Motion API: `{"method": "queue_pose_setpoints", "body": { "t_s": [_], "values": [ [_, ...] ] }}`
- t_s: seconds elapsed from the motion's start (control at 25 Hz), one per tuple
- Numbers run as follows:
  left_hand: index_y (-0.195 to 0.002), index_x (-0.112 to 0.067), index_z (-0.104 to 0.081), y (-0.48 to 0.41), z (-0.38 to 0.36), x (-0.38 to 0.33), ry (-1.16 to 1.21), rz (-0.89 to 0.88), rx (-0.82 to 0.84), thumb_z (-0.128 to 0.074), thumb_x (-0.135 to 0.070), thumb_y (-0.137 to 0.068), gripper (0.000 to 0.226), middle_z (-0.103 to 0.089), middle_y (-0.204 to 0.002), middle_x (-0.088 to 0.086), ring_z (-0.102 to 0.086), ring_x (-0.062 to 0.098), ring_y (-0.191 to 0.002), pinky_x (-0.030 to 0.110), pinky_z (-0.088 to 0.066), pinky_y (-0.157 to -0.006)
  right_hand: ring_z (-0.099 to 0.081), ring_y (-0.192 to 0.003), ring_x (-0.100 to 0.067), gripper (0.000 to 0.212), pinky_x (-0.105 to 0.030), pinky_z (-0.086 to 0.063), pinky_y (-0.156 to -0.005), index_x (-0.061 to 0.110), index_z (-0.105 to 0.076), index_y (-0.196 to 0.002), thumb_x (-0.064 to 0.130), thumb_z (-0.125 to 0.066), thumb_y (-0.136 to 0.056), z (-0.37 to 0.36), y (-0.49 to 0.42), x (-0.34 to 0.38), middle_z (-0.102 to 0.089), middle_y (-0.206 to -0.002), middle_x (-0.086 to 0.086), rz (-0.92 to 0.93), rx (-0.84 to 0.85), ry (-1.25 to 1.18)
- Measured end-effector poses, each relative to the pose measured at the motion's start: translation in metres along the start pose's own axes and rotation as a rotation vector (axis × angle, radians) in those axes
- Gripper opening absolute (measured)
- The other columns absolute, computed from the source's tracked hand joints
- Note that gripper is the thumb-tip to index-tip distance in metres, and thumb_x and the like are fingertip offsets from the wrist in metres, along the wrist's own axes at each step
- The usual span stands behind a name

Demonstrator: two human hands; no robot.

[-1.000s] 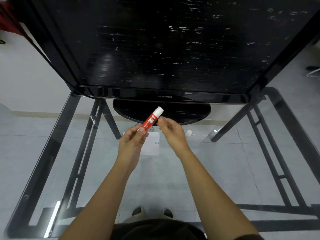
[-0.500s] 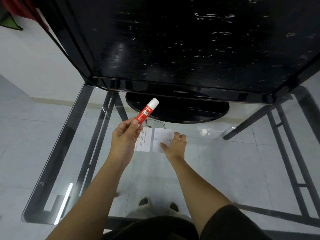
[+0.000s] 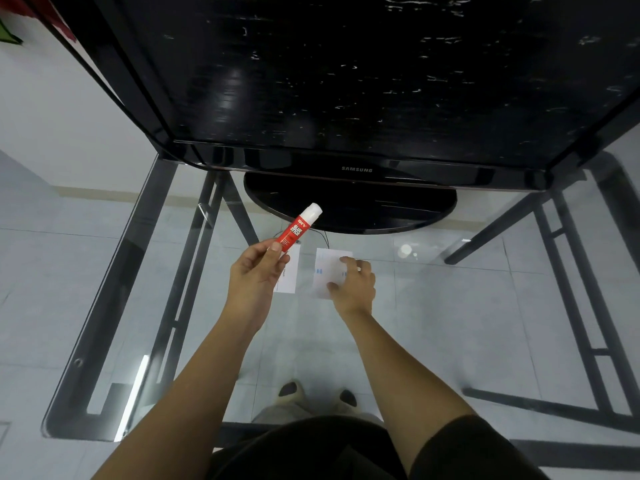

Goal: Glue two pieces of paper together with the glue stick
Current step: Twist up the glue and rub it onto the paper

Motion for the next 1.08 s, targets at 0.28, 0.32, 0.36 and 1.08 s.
{"method": "queue_pose_setpoints", "body": {
  "t_s": [0.28,0.32,0.36,1.08],
  "values": [
    [-0.112,-0.007,-0.060,0.003,0.001,0.041,-0.071,0.114,0.023,-0.063,-0.026,-0.083,0.035,-0.053,-0.130,0.009,-0.066,0.019,-0.094,0.023,-0.053,-0.081,-0.037,-0.128,-0.022,0.046,-0.033,-0.036,-0.101,0.024,-0.047,-0.133,0.041,-0.053,-0.090,0.008,0.029,-0.038,-0.040,-0.144,-0.001,0.181,0.026,0.249],
    [-0.110,-0.008,-0.060,0.005,0.002,0.047,-0.089,0.126,0.028,-0.063,-0.025,-0.083,0.032,-0.051,-0.134,0.008,-0.066,0.019,-0.094,0.023,-0.054,-0.081,-0.037,-0.128,-0.021,0.046,-0.033,-0.036,-0.102,0.024,-0.047,-0.133,0.041,-0.052,-0.091,0.008,0.031,-0.041,-0.040,-0.145,-0.001,0.184,0.026,0.258],
    [-0.108,-0.008,-0.061,0.006,0.003,0.051,-0.096,0.135,0.033,-0.063,-0.023,-0.084,0.029,-0.049,-0.136,0.007,-0.066,0.020,-0.094,0.024,-0.055,-0.081,-0.037,-0.128,-0.021,0.046,-0.033,-0.036,-0.103,0.025,-0.046,-0.133,0.042,-0.052,-0.091,0.009,0.034,-0.043,-0.040,-0.145,-0.001,0.187,0.027,0.264],
    [-0.092,-0.024,-0.062,-0.003,-0.007,0.063,-0.440,0.045,0.208,-0.058,-0.021,-0.088,0.006,-0.045,-0.126,-0.021,-0.050,0.016,-0.100,0.022,-0.049,-0.076,0.005,-0.146,-0.016,0.058,-0.039,0.005,-0.116,0.024,0.000,-0.148,0.045,-0.021,-0.098,0.013,0.052,-0.078,0.002,-0.159,0.004,0.322,0.243,0.520]
  ]
}}
Point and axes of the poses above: each hand's wrist, its own y-axis away from the middle knuckle, its own z-axis out of the back of the hand, x = y × z, the point moved 5 cm from there along -y, towards the middle knuckle
